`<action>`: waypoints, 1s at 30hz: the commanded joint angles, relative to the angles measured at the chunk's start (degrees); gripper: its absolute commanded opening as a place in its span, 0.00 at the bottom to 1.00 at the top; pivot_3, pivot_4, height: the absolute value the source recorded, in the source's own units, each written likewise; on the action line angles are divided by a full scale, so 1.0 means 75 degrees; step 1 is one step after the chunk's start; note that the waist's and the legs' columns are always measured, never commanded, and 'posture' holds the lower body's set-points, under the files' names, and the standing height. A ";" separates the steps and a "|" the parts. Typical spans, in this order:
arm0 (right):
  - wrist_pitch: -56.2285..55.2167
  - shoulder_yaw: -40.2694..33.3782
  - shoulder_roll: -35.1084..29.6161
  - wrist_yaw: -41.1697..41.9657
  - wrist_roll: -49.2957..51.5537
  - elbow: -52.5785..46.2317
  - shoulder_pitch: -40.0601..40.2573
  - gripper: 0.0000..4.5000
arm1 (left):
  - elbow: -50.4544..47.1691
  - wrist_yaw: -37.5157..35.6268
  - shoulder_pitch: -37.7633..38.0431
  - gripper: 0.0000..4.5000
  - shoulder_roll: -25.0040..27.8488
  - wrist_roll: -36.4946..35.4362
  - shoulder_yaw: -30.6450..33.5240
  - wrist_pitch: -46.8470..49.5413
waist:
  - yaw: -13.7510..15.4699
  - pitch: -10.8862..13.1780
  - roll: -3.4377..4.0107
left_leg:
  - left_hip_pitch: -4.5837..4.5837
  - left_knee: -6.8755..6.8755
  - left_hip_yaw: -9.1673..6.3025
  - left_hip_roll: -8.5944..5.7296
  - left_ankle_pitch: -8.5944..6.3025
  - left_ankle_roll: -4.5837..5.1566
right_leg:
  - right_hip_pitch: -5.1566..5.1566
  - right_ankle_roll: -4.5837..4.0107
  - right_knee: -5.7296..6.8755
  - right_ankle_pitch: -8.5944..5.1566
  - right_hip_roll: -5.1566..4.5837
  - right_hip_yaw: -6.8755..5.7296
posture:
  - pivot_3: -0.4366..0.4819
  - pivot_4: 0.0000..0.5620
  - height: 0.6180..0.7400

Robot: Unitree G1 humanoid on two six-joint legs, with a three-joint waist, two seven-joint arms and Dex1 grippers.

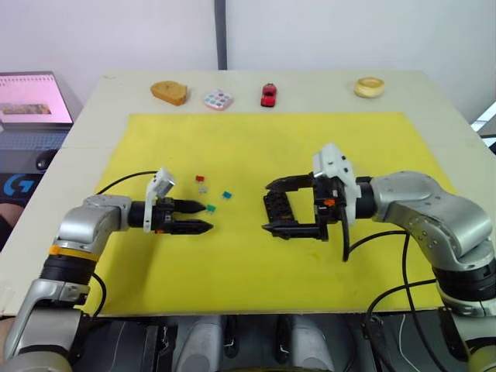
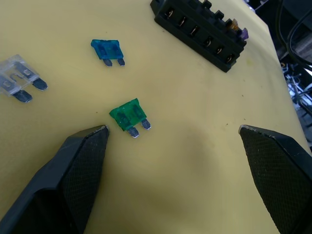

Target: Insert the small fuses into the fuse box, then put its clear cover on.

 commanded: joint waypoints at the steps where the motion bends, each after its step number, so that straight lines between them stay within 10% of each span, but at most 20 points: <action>1: -0.0084 -0.0201 0.0034 -0.0137 0.0097 -0.0259 -0.0003 0.98 | 0.0067 -0.0119 0.0005 1.00 -0.0237 0.0005 -0.0328 0.0263 | 0.0049 0.0000 0.0000 | 0.0000 0.0001 0.0000 0.0000 -0.0001 0.0002 | 0.0000 -0.0002 -0.0001 0.0001 -0.0001 0.0000 | 0.48 0.27 1.00; 25: -0.0122 -0.0212 0.0033 -0.0670 0.0088 -0.0307 0.0114 0.98 | 0.0637 0.0032 -0.0208 1.00 -0.1038 0.0109 -0.0551 0.1537 | 0.0135 -0.0020 0.0015 | 0.0004 0.0018 -0.0002 -0.0032 -0.0018 0.0034 | 0.0020 -0.0006 -0.0010 0.0001 -0.0032 -0.0006 | 0.48 0.27 1.00; 30: -0.0163 -0.0205 0.0040 -0.0772 0.0048 -0.0324 0.0146 1.00 | 0.0799 -0.0005 -0.0140 0.58 -0.1027 0.0067 -0.0474 0.1572 | 0.0052 -0.0022 0.0015 | 0.0004 0.0018 0.0002 -0.0040 -0.0024 0.0044 | 0.0019 -0.0001 -0.0009 0.0003 -0.0066 -0.0018 | 0.48 0.27 1.00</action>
